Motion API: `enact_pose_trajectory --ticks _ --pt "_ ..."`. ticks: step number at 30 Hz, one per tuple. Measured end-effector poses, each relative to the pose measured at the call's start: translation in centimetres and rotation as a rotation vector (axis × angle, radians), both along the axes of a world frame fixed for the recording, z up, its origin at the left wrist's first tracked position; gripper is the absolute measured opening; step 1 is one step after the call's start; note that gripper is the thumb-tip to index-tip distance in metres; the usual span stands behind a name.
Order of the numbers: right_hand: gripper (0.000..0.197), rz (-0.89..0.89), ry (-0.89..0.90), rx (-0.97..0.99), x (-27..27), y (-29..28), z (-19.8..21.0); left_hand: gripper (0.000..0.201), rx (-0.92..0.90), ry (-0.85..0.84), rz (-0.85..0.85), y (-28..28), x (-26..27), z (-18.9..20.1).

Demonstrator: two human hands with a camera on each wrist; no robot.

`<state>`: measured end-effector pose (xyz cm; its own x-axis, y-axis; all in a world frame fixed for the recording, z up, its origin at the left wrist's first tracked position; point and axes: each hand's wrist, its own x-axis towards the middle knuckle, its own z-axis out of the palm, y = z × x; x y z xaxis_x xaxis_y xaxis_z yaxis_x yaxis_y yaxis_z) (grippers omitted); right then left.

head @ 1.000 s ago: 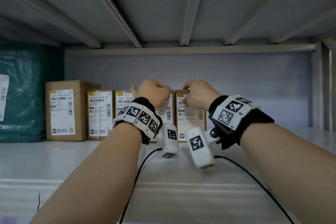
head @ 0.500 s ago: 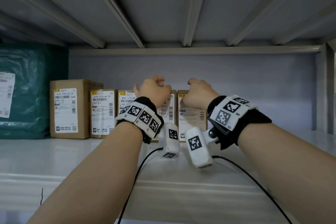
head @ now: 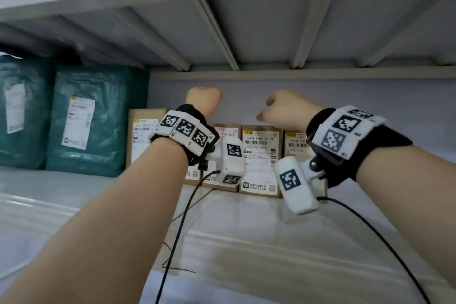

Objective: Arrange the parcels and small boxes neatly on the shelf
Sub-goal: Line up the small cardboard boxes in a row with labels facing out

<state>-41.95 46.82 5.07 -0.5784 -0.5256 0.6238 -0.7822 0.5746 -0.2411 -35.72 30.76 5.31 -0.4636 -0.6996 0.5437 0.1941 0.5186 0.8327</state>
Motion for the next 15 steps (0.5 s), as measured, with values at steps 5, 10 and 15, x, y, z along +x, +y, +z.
enact_pose_trajectory --ticks 5,10,15 --pt "0.048 0.014 -0.018 0.065 1.0 -3.3 -0.5 0.028 -0.127 -0.190 0.048 -3.7 1.9 -0.3" --pt "0.053 -0.030 -0.055 0.105 2.7 -5.9 0.1 0.029 -0.177 -0.275 0.013 -6.6 3.1 0.3" --pt "0.053 -0.105 -0.107 0.153 4.2 -9.6 0.5 0.031 -0.351 -0.402 -0.002 -8.0 3.0 0.3"
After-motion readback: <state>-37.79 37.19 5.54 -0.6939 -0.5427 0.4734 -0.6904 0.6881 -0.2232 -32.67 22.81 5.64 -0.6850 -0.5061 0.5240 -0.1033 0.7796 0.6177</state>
